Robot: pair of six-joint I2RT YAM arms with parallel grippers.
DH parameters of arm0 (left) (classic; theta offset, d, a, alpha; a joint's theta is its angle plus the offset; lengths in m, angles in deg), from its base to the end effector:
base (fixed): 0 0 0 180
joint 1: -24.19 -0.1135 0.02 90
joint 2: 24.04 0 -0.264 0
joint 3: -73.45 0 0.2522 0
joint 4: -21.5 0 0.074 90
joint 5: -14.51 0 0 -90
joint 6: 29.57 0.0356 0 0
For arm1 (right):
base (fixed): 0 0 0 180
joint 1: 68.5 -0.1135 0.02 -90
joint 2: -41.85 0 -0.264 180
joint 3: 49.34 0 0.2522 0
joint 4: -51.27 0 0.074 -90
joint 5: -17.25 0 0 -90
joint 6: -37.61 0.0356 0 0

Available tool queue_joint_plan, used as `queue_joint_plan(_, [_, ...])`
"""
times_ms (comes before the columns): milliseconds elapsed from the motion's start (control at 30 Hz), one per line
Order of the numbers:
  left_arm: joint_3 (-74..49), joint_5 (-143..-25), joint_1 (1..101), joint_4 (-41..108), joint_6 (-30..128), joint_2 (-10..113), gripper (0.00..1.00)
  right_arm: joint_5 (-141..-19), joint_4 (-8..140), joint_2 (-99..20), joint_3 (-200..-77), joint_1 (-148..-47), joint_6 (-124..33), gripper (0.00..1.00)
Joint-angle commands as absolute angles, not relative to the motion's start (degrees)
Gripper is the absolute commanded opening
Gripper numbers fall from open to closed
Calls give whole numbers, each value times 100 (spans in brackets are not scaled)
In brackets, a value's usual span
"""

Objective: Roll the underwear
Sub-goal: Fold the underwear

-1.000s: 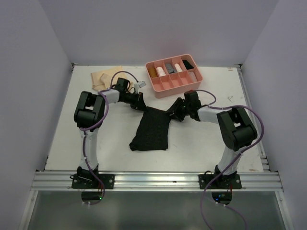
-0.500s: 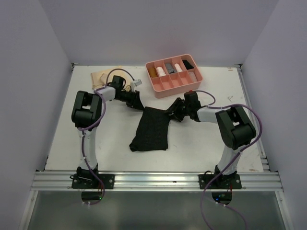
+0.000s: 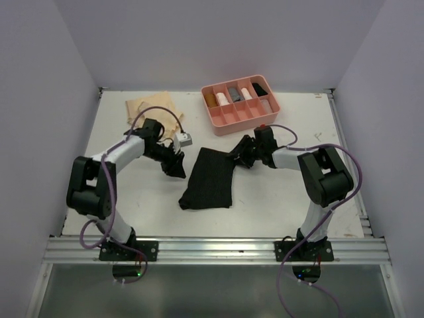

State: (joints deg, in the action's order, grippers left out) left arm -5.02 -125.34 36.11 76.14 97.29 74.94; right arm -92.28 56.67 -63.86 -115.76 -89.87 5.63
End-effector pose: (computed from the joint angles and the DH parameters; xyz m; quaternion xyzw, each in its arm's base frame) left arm 0.3097 -0.0932 0.1922 0.4209 0.7965 -0.3827 0.2047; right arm 0.3338 0.1434 0.1323 0.2239 0.8839 0.3629 0.1921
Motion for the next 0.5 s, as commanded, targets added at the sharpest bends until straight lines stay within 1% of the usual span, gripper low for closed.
queue_joint_plan(0, [246, -12024, 4052, 7666, 10341, 6668, 41, -8989, 6318, -6555, -11504, -9021, 289, 51])
queue_joint_plan(33, [421, -11919, 4349, 7544, 10219, 6588, 40, -8989, 6318, -6564, -11513, -9012, 289, 51])
queue_joint_plan(133, [607, -11961, 4773, 7202, 9797, 6569, 37, -8989, 6371, -6564, -11522, -9012, 254, 51])
queue_joint_plan(200, [695, -11883, 4871, 6955, 9394, 6710, 33, -8962, 6423, -6564, -11539, -9012, 210, 51])
queue_joint_plan(333, [757, -11480, 4845, 6577, 8901, 7210, 29, -8936, 6450, -6625, -11531, -9003, 166, 51])
queue_joint_plan(467, [582, -11171, 4546, 6663, 8715, 7667, 25, -8892, 6485, -6757, -11574, -8995, 96, 51])
